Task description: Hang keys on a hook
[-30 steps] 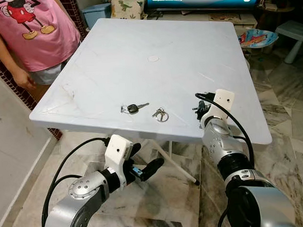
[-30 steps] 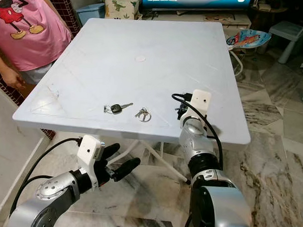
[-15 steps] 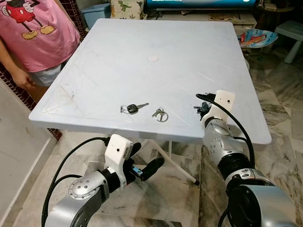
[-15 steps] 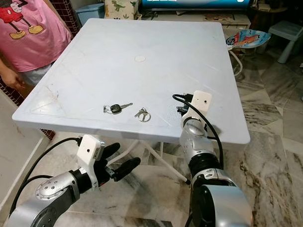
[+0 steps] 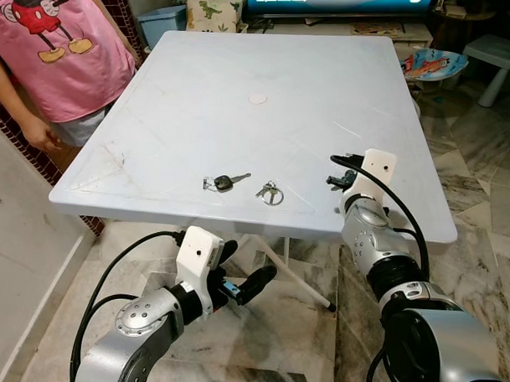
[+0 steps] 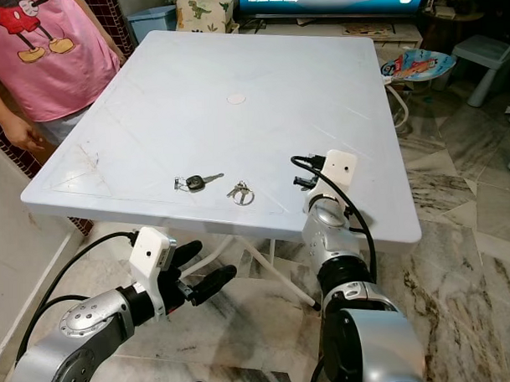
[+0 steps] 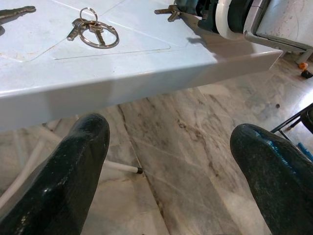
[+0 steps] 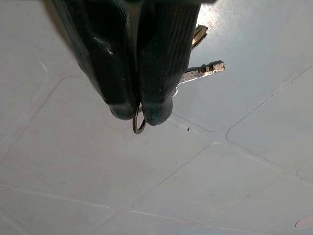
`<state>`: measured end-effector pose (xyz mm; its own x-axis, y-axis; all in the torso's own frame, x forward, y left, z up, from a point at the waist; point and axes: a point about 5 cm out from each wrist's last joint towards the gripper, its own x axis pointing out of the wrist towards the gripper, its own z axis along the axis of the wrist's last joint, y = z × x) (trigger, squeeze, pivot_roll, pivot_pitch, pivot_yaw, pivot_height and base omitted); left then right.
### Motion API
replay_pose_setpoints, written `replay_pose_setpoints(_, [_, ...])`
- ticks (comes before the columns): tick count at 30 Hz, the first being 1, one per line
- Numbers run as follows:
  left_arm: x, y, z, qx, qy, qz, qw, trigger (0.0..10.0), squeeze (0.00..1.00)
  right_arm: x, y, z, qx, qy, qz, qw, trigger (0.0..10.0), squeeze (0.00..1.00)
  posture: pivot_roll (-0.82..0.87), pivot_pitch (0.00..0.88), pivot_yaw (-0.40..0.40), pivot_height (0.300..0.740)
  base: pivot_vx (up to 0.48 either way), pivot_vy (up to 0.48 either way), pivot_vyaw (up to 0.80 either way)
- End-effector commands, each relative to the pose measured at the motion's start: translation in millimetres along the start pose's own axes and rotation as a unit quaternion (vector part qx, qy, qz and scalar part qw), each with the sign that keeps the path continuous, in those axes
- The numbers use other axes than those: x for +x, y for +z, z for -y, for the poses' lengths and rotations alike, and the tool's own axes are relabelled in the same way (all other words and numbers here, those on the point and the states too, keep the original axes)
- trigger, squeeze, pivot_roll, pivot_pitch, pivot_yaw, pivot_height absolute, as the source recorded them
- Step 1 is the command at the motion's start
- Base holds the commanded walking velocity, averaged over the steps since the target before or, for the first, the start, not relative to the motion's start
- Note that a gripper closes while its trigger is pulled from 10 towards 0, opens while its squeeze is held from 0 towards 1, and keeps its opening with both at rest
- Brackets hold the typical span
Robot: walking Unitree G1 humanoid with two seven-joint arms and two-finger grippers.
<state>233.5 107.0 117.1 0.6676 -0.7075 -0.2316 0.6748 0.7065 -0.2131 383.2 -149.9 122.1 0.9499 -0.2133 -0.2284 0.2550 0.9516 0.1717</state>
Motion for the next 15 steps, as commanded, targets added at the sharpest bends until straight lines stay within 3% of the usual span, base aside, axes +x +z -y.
replay_pose_setpoints(1, [-1.5,0.6,1.4,0.008,0.0,-0.003,1.0,10.0,0.0,-0.9,-9.8,2.8,0.0,-0.004,-0.019,1.0,0.0,0.0,0.14,0.122,0.037,0.74,0.0,0.0,0.0])
replay_pose_setpoints(11, [-1.5,0.7,1.3,0.008,0.001,-0.002,1.0,10.0,0.0,-0.9,-6.2,3.7,-0.019,-0.005,-0.001,1.0,0.0,0.0,0.13,0.124,0.04,0.74,0.0,0.0,0.0])
replay_pose_setpoints(15, [-1.2,1.2,0.5,0.009,0.004,-0.001,1.0,10.0,0.0,-4.1,6.5,-10.4,-0.083,0.023,0.058,0.995,0.0,0.0,0.13,0.125,0.041,0.74,0.0,0.0,0.0])
